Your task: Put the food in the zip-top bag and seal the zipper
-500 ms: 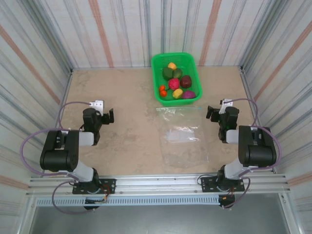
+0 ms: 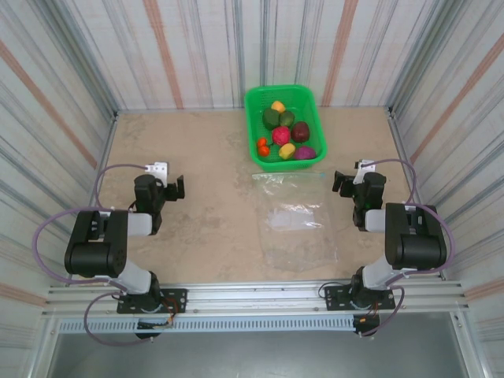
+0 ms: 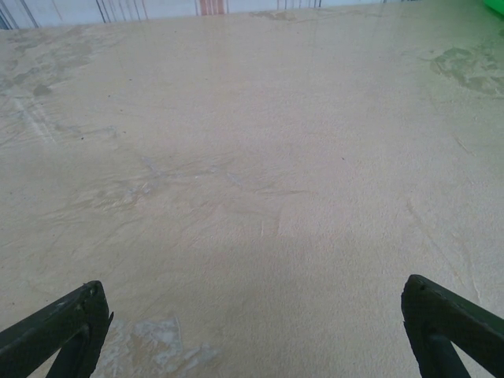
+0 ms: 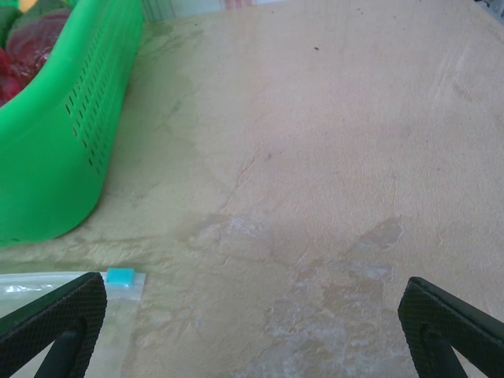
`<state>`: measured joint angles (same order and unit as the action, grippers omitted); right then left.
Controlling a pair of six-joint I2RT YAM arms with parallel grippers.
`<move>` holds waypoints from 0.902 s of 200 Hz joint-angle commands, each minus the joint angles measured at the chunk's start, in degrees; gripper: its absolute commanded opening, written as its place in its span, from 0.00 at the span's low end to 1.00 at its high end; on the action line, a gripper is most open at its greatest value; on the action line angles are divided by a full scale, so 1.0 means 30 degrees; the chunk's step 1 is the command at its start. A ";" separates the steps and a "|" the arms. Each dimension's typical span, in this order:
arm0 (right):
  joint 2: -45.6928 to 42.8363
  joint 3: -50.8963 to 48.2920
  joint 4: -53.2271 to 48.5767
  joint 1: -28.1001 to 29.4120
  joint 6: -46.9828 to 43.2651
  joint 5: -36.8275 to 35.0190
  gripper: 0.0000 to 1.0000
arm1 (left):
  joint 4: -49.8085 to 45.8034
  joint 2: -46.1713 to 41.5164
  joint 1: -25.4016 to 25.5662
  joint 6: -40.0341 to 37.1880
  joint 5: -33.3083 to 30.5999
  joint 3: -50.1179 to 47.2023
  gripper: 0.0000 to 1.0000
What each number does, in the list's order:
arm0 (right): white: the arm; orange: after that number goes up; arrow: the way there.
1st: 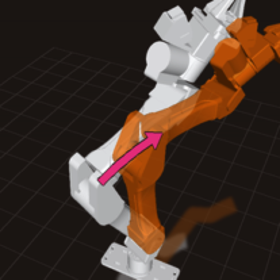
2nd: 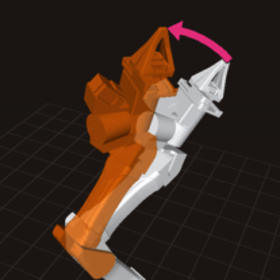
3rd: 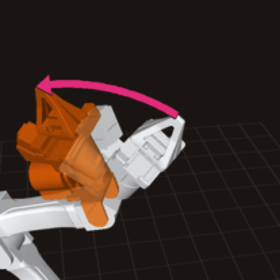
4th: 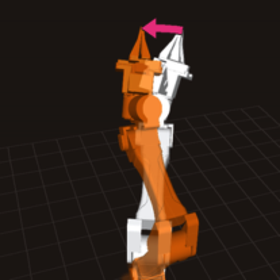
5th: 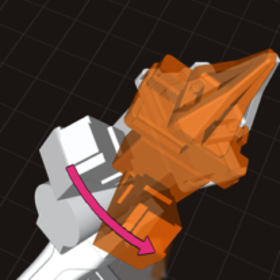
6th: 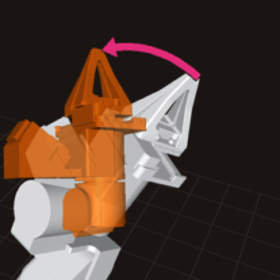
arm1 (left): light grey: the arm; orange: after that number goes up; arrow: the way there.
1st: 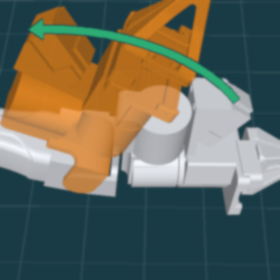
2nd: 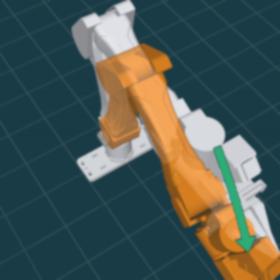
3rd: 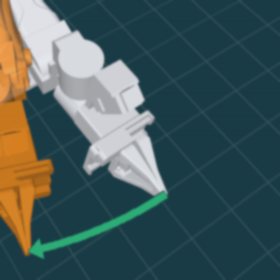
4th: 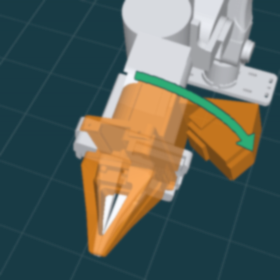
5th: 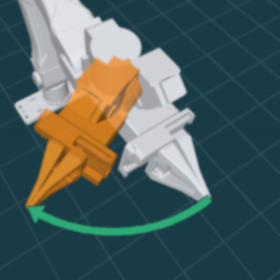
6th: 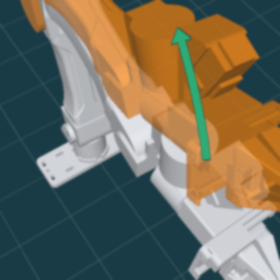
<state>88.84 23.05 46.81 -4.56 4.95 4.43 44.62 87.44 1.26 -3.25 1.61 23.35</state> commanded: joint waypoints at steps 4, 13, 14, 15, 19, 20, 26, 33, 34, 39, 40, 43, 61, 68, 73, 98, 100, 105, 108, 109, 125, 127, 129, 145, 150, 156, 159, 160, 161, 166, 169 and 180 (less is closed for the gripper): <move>0.0093 0.0202 -0.0173 -0.0230 0.0081 0.0224 0.99 | 0.0093 -0.0318 0.0050 -0.0359 -0.0199 0.0111 0.99; 0.0094 0.0235 -0.0192 -0.0212 0.0083 0.0253 0.99 | 0.0075 -0.0306 0.0057 -0.0355 -0.0192 0.0125 0.99; 0.0080 0.0231 -0.0177 -0.0225 0.0081 0.0268 0.99 | 0.0071 -0.0297 0.0054 -0.0369 -0.0188 0.0125 0.99; 0.0087 0.0229 -0.0170 -0.0232 0.0094 0.0275 0.99 | 0.0070 -0.0293 0.0052 -0.0376 -0.0186 0.0125 0.99; 0.0083 0.0228 -0.0187 -0.0253 0.0081 0.0289 0.99 | 0.0068 -0.0289 0.0068 -0.0382 -0.0188 0.0125 0.99; 0.0074 0.0227 -0.0190 -0.0246 0.0080 0.0286 0.99 | 0.0068 -0.0289 0.0074 -0.0383 -0.0186 0.0140 0.99; 0.0122 0.0246 -0.0190 -0.0265 0.0097 0.0334 0.99 | 0.0046 -0.0285 0.0073 -0.0384 -0.0184 0.0140 0.99; 0.0122 0.0270 -0.0203 -0.0272 0.0136 0.0370 0.99 | 0.0013 -0.0289 0.0054 -0.0381 -0.0192 0.0186 0.99; 0.0123 0.0249 -0.0197 -0.0270 0.0122 0.0370 0.99 | 0.0011 -0.0274 0.0052 -0.0382 -0.0203 0.0185 0.99; 0.0082 0.0228 -0.0206 -0.0280 0.0132 0.0394 0.99 | 0.0012 -0.0288 0.0054 -0.0380 -0.0196 0.0184 0.99; 0.0088 0.0228 -0.0199 -0.0274 0.0120 0.0382 0.99 | 0.0011 -0.0289 0.0066 -0.0367 -0.0190 0.0184 0.99; 0.0097 0.0231 -0.0189 -0.0269 0.0131 0.0372 0.99 | 0.0009 -0.0289 0.0052 -0.0366 -0.0185 0.0184 0.99; 0.0095 0.0205 -0.0159 -0.0246 0.0115 0.0345 0.99 | 0.0009 -0.0288 0.0073 -0.0366 -0.0202 0.0184 0.99; 0.0095 0.0206 -0.0137 -0.0224 0.0129 0.0316 0.99 | 0.0009 -0.0289 0.0050 -0.0362 -0.0185 0.0184 0.99; 0.0059 0.0152 -0.0119 -0.0219 0.0129 0.0319 0.99 | 0.0009 -0.0289 0.0052 -0.0354 -0.0188 0.0184 0.99; -0.0048 -0.0090 0.0253 -0.0213 0.0181 0.0425 0.99 | 0.0107 -0.0340 0.0064 -0.0355 -0.0185 0.0100 0.99; -0.0073 -0.0116 0.0286 -0.0232 0.0185 0.0428 0.99 | 0.0122 -0.0360 0.0068 -0.0369 -0.0184 0.0075 0.99; -0.0094 -0.0191 0.0381 -0.0210 0.0170 0.0459 0.99 | 0.0155 -0.0390 0.0055 -0.0354 -0.0184 0.0038 0.99; -0.0105 -0.0228 0.0444 -0.0213 0.0185 0.0480 0.99 | 0.0181 -0.0404 0.0091 -0.0354 -0.0206 0.0038 0.99; -0.0108 -0.0234 0.0477 -0.0211 0.0176 0.0484 0.99 | 0.0198 -0.0405 0.0100 -0.0354 -0.0239 0.0023 0.99; -0.0746 -0.0442 0.0355 -0.0268 0.0312 0.0341 0.99 | -0.0086 -0.0828 0.0267 -0.0130 -0.1395 0.0044 0.99; -0.0943 -0.0460 0.0296 -0.0268 0.0364 0.0238 0.99 | -0.0103 -0.0944 0.0324 -0.0144 -0.1527 0.0002 0.99; -0.1124 -0.0516 0.0216 -0.0268 0.0435 0.0118 0.99 | -0.0107 -0.1068 0.0338 -0.0177 -0.1611 -0.0052 0.99; -0.3429 -0.0369 -0.2201 -0.0270 0.1151 -0.1439 0.99 | -0.0253 -0.2327 0.1002 -0.0556 -0.2753 -0.0482 0.99; -0.4125 -0.0252 -0.2930 -0.0284 0.1243 -0.1724 0.99 | -0.0569 -0.2810 0.1317 -0.0765 -0.3247 -0.0490 0.99; -0.4932 -0.0169 -0.3546 -0.0272 0.1112 -0.1700 0.99 | -0.0940 -0.3350 0.1689 -0.1073 -0.3616 -0.0492 0.99; -0.5324 -0.0133 -0.3911 -0.0269 0.0933 -0.1657 0.99 | -0.1142 -0.3612 0.1892 -0.1286 -0.3740 -0.0490 0.99; -0.5442 -0.0114 -0.4014 -0.0268 0.0872 -0.1654 0.99 | -0.1196 -0.3679 0.1952 -0.1347 -0.3779 -0.0475 0.99; -0.5559 -0.0104 -0.4169 -0.0268 0.0812 -0.1638 0.99 | -0.1267 -0.3771 0.2041 -0.1422 -0.3812 -0.0483 0.99; -0.6170 -0.0009 -0.4772 -0.0269 0.0497 -0.1694 0.99 | -0.1589 -0.4166 0.2378 -0.1818 -0.3983 -0.0421 0.99; -0.6566 0.0022 -0.5214 -0.0268 0.0270 -0.1814 0.99 | -0.1754 -0.4403 0.2611 -0.2071 -0.4105 -0.0364 0.99; -0.8226 0.0314 -0.7086 -0.0263 -0.0109 -0.2928 0.99 | -0.1974 -0.5301 0.3609 -0.2764 -0.4906 -0.0187 0.99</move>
<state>72.42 22.17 37.39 -5.02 6.31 1.08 41.45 76.93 7.70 -5.82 -6.52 22.33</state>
